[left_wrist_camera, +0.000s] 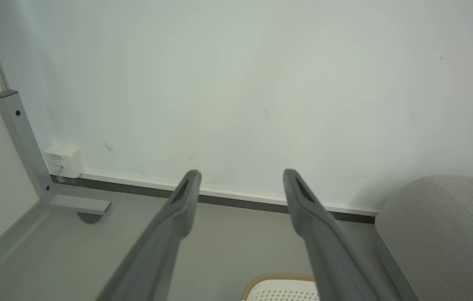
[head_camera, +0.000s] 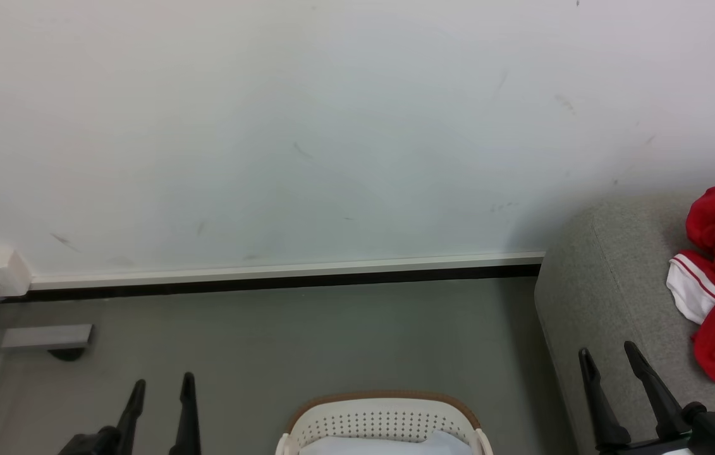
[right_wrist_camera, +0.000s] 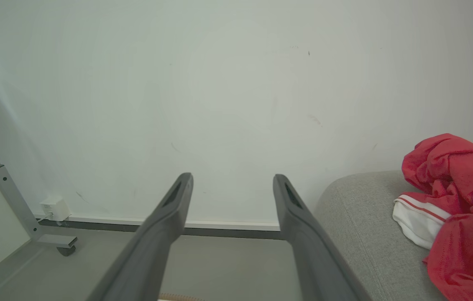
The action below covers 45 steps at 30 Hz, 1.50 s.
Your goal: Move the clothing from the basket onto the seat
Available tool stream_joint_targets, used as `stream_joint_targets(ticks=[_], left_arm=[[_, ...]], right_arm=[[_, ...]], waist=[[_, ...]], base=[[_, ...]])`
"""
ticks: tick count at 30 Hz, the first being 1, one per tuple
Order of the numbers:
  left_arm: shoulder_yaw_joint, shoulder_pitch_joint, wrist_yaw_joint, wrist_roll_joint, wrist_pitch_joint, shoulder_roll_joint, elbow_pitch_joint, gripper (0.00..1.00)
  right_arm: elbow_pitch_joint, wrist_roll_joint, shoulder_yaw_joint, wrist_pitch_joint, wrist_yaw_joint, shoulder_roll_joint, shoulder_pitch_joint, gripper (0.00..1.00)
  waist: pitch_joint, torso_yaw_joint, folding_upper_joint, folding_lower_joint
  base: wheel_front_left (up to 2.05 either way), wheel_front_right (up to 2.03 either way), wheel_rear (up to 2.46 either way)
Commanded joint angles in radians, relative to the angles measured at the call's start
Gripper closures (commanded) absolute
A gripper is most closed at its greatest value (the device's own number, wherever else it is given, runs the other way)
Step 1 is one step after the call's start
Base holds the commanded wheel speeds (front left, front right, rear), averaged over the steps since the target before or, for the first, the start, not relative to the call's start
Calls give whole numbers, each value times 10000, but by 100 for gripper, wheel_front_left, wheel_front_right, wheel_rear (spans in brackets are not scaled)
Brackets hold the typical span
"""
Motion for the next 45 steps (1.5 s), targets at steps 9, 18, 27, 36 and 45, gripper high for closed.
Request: stream_joint_targets(ticks=[9, 18, 27, 36, 45], left_arm=[[318, -45, -218, 331, -3, -171, 221, 0], [506, -152, -322, -436, 328, -240, 532, 100], [551, -234, -438, -1948, 683, -245, 431, 100], [610, -336, -559, -3458, 1042, -250, 347, 100], [693, -456, -665, -4809, 1398, -255, 307, 100]], right_arm=[[161, -70, 98, -26, -27, -30, -152, 0], [294, 698, 26, 203, -1, 69, 59, 100], [316, 2054, -258, 579, -2, 135, -47, 100], [325, 3409, -548, 957, -4, 216, -150, 100], [331, 4632, -815, 1308, -6, 299, -226, 100]], waist=[[-11, 33, 0, 0], [-4, 69, 0, 0], [24, 122, 0, 0], [54, 182, 0, 0], [85, 242, 0, 0]], base=[[0, 0, 0], [0, 0, 0], [0, 0, 0], [0, 0, 0], [0, 0, 0]])
